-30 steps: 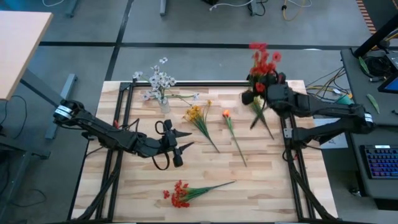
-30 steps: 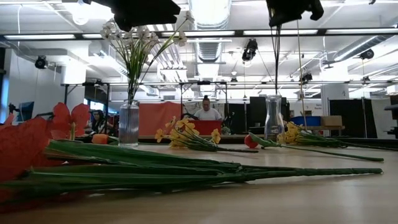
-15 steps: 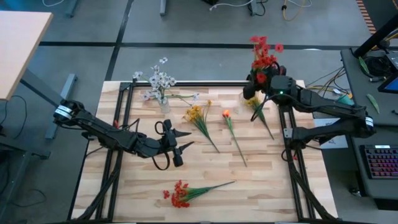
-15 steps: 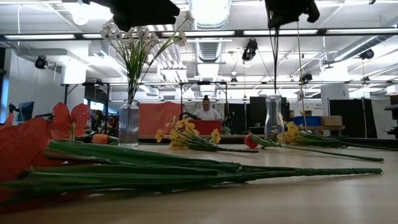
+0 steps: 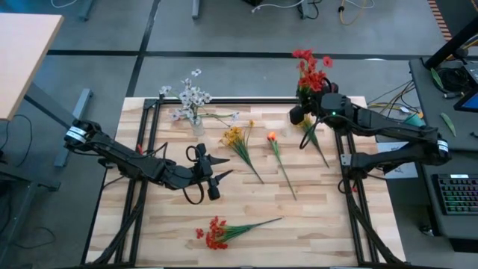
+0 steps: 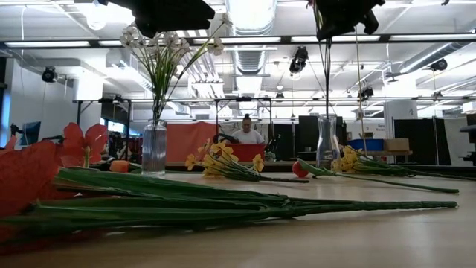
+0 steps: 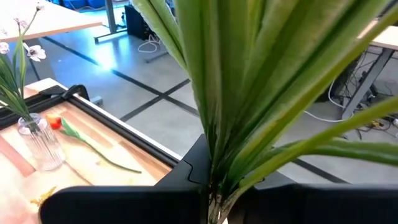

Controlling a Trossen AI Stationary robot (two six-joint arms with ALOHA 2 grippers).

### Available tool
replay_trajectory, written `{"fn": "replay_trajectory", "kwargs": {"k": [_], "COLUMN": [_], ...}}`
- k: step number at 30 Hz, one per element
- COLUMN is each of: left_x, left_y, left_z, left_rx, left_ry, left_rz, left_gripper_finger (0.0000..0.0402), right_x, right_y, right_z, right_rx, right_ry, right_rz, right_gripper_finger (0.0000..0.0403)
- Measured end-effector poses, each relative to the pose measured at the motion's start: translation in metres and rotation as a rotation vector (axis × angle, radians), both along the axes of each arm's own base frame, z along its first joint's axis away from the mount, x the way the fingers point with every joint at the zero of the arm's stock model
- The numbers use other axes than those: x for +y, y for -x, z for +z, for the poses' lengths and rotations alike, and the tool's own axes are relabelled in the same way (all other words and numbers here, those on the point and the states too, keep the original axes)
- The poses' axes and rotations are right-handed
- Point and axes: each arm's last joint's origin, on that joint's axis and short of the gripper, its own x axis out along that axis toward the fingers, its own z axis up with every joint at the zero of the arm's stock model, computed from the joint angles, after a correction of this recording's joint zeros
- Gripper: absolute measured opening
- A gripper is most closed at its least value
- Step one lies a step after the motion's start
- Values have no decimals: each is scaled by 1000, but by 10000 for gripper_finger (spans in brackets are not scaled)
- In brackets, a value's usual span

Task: Sort flowers into vase by color
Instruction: Put the top red flowers into the right transparent flower vase, then put the orange tulip into the right transparent flower vase

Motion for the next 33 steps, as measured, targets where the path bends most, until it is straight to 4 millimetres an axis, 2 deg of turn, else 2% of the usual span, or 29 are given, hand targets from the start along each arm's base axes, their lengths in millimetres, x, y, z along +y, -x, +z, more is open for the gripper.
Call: {"fn": "replay_trajectory", "kwargs": {"k": [16, 19, 33], "left_x": [0, 0, 0], "left_y": [0, 0, 1], "left_z": [-1, -1, 0], "left_rx": [6, 6, 6], "left_ry": [-2, -2, 1], "left_rz": [0, 0, 0], "left_gripper_finger": [159, 159, 159], "right_x": [0, 0, 1], "right_y": [-1, -1, 3], "right_z": [-10, -10, -17], "right_rx": [29, 27, 61], "right_ry": [-7, -8, -65], "right_rz": [-2, -3, -21], "right_gripper_finger": [20, 46, 226]}}
